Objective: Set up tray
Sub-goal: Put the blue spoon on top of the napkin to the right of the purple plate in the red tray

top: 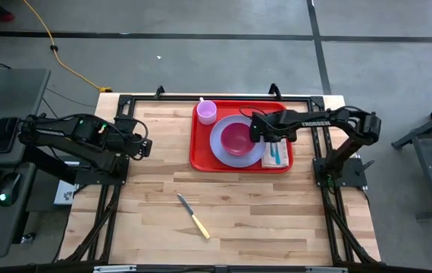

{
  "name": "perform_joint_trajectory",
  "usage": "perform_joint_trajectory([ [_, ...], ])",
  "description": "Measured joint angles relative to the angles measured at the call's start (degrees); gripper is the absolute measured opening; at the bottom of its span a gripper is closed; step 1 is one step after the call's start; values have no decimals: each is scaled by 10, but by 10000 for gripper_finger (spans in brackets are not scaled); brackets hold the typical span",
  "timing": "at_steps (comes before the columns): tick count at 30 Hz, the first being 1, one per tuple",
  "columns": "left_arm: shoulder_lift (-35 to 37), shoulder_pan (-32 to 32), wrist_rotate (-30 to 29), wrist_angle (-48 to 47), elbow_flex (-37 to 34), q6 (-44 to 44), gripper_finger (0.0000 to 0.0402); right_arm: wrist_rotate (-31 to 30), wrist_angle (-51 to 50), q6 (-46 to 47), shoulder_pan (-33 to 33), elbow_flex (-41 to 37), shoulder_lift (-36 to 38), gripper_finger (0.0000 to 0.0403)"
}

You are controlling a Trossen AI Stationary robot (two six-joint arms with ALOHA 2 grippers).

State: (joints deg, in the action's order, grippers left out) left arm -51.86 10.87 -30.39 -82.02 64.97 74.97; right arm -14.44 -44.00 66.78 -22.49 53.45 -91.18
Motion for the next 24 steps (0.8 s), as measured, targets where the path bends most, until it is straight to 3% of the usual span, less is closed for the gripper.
perform_joint_trajectory([
  [24,0,0,14,-1,0,-2,79,-3,6,-16,-9,0,0,24],
])
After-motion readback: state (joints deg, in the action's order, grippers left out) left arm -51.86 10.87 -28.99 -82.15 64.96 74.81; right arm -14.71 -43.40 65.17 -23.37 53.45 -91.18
